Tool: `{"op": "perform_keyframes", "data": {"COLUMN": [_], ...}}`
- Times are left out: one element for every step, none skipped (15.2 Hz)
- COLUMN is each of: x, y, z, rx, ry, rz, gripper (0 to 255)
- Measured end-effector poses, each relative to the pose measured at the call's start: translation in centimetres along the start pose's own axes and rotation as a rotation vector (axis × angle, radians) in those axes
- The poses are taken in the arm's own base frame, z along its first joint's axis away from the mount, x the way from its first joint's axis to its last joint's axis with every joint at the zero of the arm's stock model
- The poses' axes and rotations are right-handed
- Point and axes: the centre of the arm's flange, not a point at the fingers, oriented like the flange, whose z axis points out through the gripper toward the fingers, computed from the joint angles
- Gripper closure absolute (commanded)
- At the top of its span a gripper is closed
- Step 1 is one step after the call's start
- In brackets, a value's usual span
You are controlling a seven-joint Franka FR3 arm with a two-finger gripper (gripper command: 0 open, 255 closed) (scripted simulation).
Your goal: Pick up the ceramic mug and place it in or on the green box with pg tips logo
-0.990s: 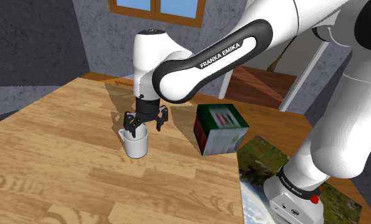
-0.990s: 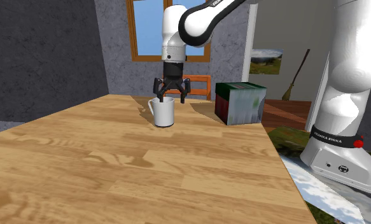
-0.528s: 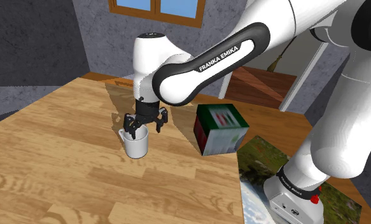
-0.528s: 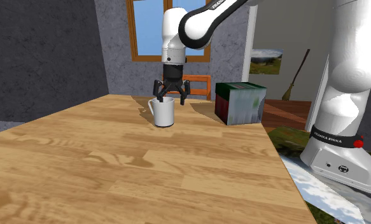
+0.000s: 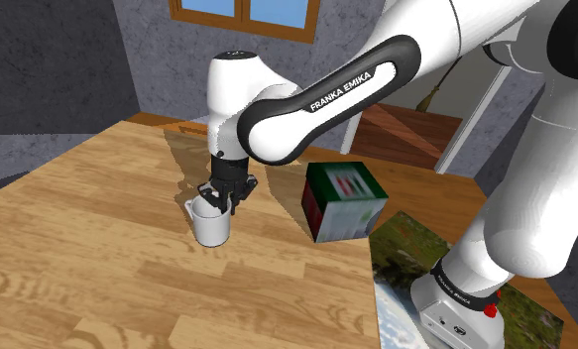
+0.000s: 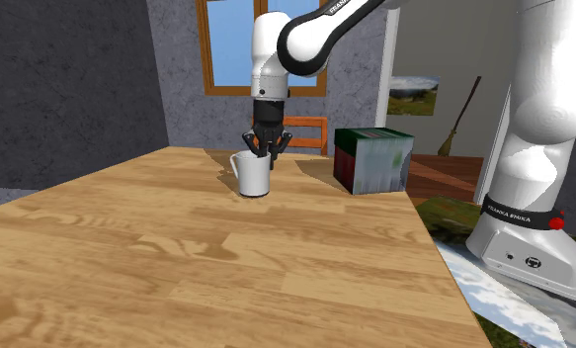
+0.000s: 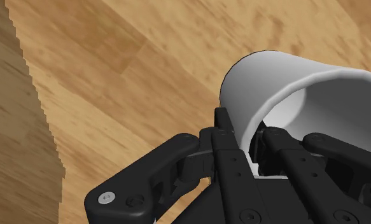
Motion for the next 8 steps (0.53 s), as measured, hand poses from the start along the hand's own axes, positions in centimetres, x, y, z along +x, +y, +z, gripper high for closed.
{"op": "perform_keyframes", "data": {"x": [0.0, 0.0, 0.0, 0.0, 0.0, 0.0, -0.1, -0.1], "y": [0.0, 0.0, 0.0, -0.1, -0.1, -0.1, -0.1, -0.1], "z": [0.0, 0.0, 0.0, -0.3, -0.6, -1.2, -1.6, -2.1], "rx": [0.000, 0.000, 0.000, 0.000, 0.000, 0.000, 0.000, 0.000], "ry": [0.000, 0.000, 0.000, 0.000, 0.000, 0.000, 0.000, 0.000], "rz": [0.000, 0.000, 0.000, 0.000, 0.000, 0.000, 0.000, 0.000], "gripper": [255, 255, 255, 255, 255, 255, 255, 255]}}
